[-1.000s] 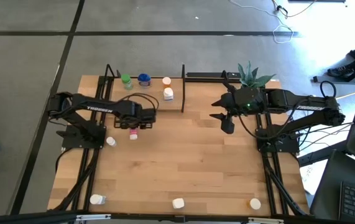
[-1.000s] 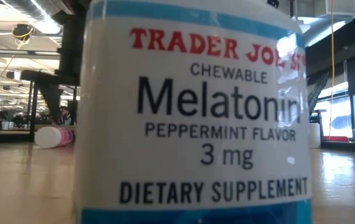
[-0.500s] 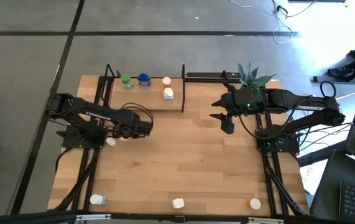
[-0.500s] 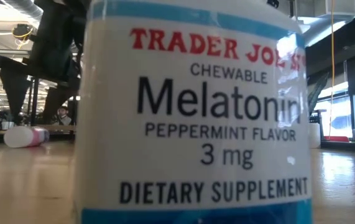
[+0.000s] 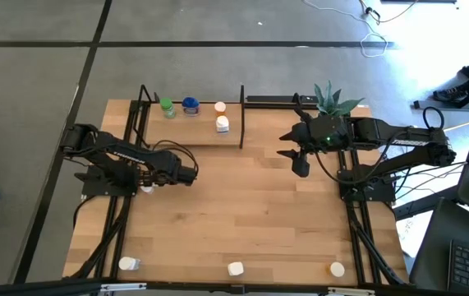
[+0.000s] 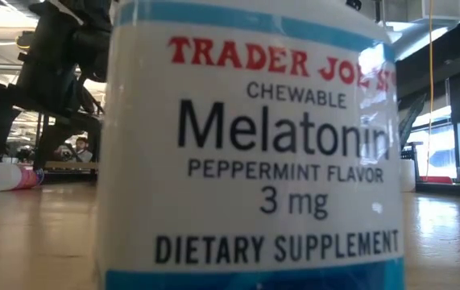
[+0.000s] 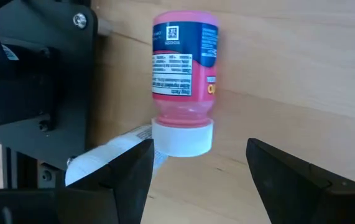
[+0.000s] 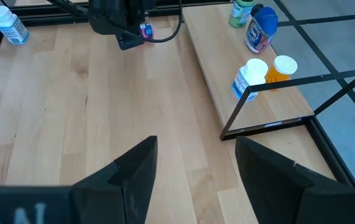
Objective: Pick and place medicine bottles onto shelf by color
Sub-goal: Put the pink pill bottle on the shelf
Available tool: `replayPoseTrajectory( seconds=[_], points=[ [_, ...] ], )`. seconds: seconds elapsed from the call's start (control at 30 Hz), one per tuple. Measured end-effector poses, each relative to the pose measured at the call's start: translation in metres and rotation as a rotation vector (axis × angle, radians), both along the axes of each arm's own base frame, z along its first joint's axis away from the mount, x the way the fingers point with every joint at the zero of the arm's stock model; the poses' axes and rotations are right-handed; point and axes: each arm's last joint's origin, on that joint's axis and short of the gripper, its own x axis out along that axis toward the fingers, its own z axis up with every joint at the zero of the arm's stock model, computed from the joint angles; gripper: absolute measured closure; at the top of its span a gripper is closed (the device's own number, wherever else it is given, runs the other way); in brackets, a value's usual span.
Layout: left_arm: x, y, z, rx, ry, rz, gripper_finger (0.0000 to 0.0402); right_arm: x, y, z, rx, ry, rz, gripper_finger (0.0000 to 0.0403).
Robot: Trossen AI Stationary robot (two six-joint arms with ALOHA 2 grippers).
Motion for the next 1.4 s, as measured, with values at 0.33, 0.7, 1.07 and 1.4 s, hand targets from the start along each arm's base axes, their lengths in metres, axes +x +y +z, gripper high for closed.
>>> replayPoseTrajectory(
  seconds=[0.33, 0.7, 1.07, 1.4],
  points=[
    [-0.009, 0.001, -0.010, 0.007, 0.031, 0.024, 0.0152, 0.000, 0.000, 0.000, 0.000, 0.000, 0.000, 0.0185],
    [-0.017, 0.001, -0.030, 0.003, -0.004, 0.018, 0.0152, 0.000, 0.000, 0.000, 0.000, 0.000, 0.000, 0.0185],
    [-0.017, 0.002, -0.031, 0.012, 0.000, -0.040, 0.0152, 0.000, 0.000, 0.000, 0.000, 0.000, 0.000, 0.0185],
    [-0.018, 0.003, -0.031, 0.050, 0.003, -0.053, 0.0152, 0.000, 0.000, 0.000, 0.000, 0.000, 0.000, 0.0185]
  ],
)
